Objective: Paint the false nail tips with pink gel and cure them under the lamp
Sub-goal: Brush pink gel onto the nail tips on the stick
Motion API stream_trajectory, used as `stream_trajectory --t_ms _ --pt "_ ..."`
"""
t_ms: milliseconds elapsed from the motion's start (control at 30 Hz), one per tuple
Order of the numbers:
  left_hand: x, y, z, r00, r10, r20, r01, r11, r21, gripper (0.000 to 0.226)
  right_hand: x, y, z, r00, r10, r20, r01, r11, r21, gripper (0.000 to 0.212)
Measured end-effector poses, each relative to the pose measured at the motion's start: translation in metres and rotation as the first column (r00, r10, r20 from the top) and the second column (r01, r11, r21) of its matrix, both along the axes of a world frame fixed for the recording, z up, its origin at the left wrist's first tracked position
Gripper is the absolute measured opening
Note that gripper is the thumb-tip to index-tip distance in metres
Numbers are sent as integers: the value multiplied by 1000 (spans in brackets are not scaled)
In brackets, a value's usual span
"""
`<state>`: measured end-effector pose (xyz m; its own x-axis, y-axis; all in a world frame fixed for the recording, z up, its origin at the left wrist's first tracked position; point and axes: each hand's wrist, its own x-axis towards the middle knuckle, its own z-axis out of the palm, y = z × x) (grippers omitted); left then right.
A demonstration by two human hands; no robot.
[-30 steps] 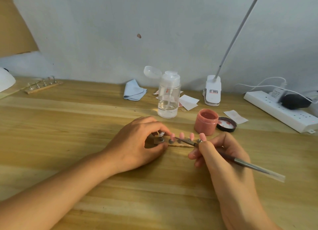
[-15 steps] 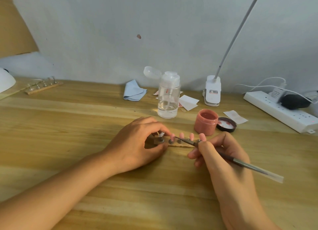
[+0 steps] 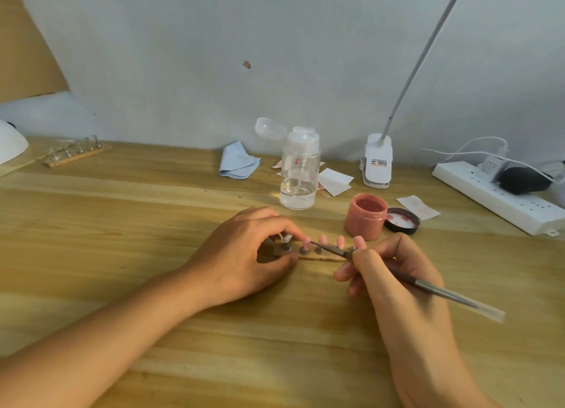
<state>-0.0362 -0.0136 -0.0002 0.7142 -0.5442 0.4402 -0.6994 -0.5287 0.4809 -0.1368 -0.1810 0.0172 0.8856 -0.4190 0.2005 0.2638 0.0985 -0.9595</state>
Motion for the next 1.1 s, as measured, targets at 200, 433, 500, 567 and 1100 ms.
stream_trajectory --t_ms 200,433,500,567,1100 --pt "-1 1 0 1000 -13 -2 13 1000 2 24 0 -2 1 1000 -4 1 3 999 34 21" --pt "-1 1 1 1000 2 4 -2 1000 -3 25 -1 0 1 1000 8 -14 -8 1000 2 21" --pt "0 0 1 1000 1 7 -1 1000 -1 26 -1 0 1 1000 16 -21 -16 1000 -7 19" --pt "0 0 1 1000 1 7 -1 1000 0 26 -1 0 1 999 25 -26 -25 1000 -16 19" --pt "-1 0 1 1000 -6 -14 6 1000 -5 25 -2 0 2 999 23 -26 -24 999 -33 22"
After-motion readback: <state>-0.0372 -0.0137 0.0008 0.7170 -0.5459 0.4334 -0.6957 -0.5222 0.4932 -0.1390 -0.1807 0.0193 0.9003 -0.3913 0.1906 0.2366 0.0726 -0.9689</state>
